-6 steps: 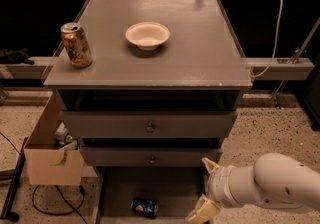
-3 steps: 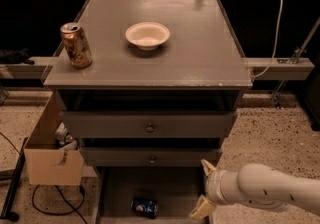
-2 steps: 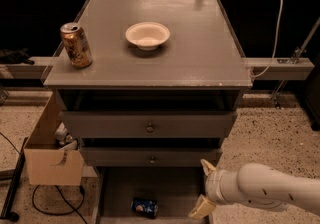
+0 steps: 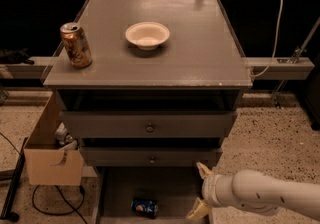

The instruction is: Pick pepsi can from bottom drawer and place on counter

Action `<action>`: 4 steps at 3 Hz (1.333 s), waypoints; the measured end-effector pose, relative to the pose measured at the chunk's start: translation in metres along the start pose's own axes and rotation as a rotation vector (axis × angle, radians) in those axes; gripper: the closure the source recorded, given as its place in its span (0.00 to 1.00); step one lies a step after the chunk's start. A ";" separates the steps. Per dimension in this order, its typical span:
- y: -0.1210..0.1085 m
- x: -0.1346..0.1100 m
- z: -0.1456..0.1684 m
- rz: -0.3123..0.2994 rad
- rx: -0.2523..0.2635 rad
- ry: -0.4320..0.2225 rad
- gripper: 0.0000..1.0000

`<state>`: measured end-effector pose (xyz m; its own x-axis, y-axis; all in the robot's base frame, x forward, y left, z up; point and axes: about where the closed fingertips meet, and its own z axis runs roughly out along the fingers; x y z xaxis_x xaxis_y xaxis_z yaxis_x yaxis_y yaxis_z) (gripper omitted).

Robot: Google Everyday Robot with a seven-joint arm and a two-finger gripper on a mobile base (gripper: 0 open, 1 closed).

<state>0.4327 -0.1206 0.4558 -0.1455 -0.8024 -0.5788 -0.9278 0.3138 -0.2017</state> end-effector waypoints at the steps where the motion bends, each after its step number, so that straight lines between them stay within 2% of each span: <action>1: 0.003 0.020 0.024 -0.005 -0.001 -0.047 0.00; 2: 0.005 0.054 0.050 0.006 -0.050 -0.118 0.00; 3: 0.005 0.071 0.069 0.029 -0.128 -0.184 0.00; 4: 0.015 0.069 0.093 0.062 -0.230 -0.234 0.00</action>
Offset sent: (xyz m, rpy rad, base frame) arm 0.0038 -0.0271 -0.0992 0.1954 0.0357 0.0900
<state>0.4411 -0.1241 0.3398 -0.1459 -0.6383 -0.7558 -0.9768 0.2141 0.0077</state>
